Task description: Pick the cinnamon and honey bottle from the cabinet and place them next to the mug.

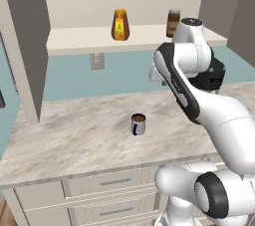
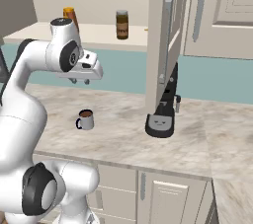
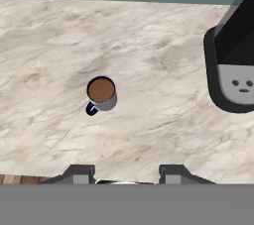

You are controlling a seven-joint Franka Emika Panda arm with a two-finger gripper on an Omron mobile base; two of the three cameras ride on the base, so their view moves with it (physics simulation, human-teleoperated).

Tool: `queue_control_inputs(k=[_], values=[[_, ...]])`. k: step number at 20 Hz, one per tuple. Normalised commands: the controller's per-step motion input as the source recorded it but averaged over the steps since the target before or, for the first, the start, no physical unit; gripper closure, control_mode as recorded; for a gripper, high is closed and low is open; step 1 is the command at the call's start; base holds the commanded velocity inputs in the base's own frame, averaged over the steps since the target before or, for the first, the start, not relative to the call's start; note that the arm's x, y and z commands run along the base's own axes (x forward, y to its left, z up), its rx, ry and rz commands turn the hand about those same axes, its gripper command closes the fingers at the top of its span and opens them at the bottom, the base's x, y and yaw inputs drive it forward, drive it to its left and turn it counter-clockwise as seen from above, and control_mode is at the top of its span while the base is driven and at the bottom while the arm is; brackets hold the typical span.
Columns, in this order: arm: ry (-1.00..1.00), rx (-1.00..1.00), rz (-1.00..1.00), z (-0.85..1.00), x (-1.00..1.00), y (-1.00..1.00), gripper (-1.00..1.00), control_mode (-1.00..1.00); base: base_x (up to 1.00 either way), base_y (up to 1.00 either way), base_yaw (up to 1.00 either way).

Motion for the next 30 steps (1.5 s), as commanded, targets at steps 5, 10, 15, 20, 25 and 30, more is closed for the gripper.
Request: queue_control_inputs(k=[5, 10, 15, 20, 25, 30], values=[[0.01, 0.0, 0.0, -0.01, -0.06, 0.0, -1.0, -1.0, 0.0, 0.0, 0.0], [-0.22, 0.0, -0.05, 0.17, -0.77, 0.02, -1.0, -1.0, 0.0, 0.0, 0.0], [-0.37, 0.0, -0.07, 0.85, -0.43, -0.01, -1.0, -1.0, 0.0, 0.0, 0.0], [-0.37, 0.0, -0.02, 0.87, -0.14, -0.1, -1.0, -1.0, 0.0, 0.0, 0.0], [-0.26, 0.0, -0.07, 0.79, 0.08, -0.03, -1.0, -1.0, 0.0, 0.0, 0.0], [-0.05, 0.04, -0.07, 0.7, 0.28, -0.04, -1.0, -1.0, 0.0, 0.0, 0.0]])
